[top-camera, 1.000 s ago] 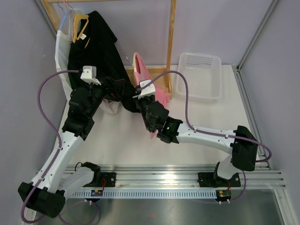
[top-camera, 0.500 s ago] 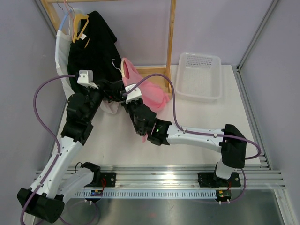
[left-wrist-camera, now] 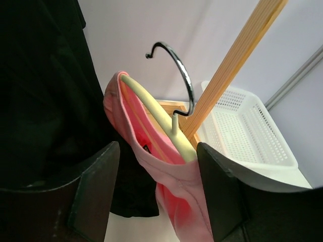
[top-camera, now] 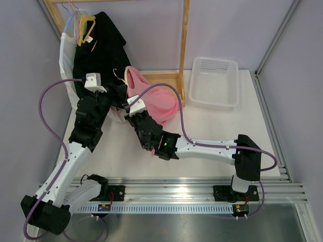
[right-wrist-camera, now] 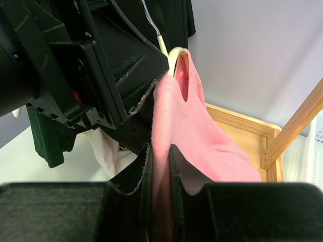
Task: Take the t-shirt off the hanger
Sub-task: Remove the tshirt from the hanger
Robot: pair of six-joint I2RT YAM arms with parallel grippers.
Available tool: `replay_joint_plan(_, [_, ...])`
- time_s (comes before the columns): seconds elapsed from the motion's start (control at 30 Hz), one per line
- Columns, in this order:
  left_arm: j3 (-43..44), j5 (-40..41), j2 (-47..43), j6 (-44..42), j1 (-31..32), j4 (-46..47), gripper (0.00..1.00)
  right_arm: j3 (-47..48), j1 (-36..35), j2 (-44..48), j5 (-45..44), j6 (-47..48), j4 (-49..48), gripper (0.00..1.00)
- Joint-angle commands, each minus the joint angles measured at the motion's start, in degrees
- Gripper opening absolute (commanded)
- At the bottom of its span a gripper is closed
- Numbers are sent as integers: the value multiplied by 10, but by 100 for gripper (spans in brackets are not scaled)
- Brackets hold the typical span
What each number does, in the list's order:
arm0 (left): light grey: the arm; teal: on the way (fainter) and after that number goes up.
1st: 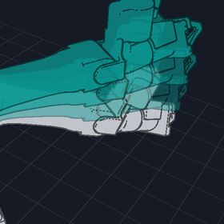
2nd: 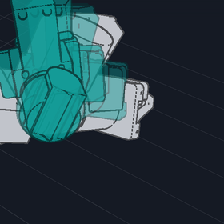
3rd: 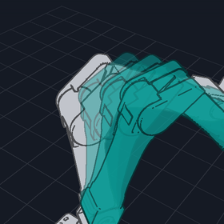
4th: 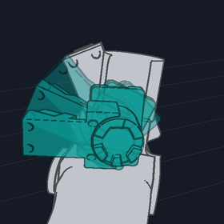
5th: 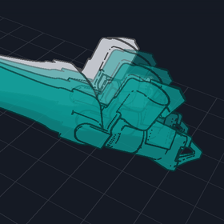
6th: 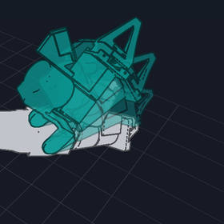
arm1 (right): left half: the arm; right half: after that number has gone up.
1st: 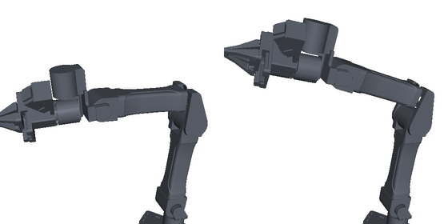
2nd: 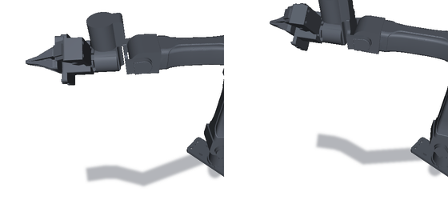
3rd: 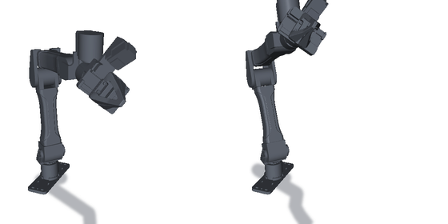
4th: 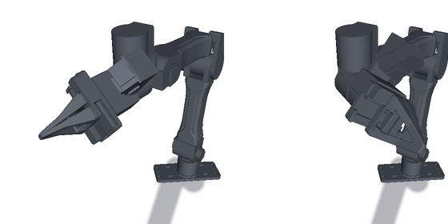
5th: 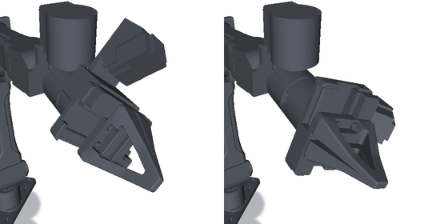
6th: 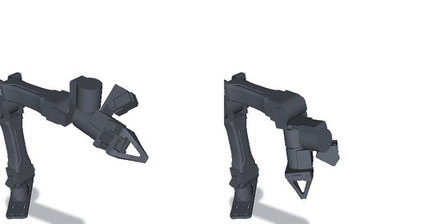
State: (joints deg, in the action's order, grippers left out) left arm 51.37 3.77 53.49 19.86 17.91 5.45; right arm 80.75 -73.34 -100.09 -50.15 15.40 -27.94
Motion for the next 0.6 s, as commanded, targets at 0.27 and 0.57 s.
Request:
replay_joint_plan(0.27, [22,2,6,19,-36,27,54,56,-12,-4,-4,-12,-17,0])
replay_joint_plan(0.57, [18,-27,-3,28,-51,27,57,77,-16,-22,-5,-13,-3,0])
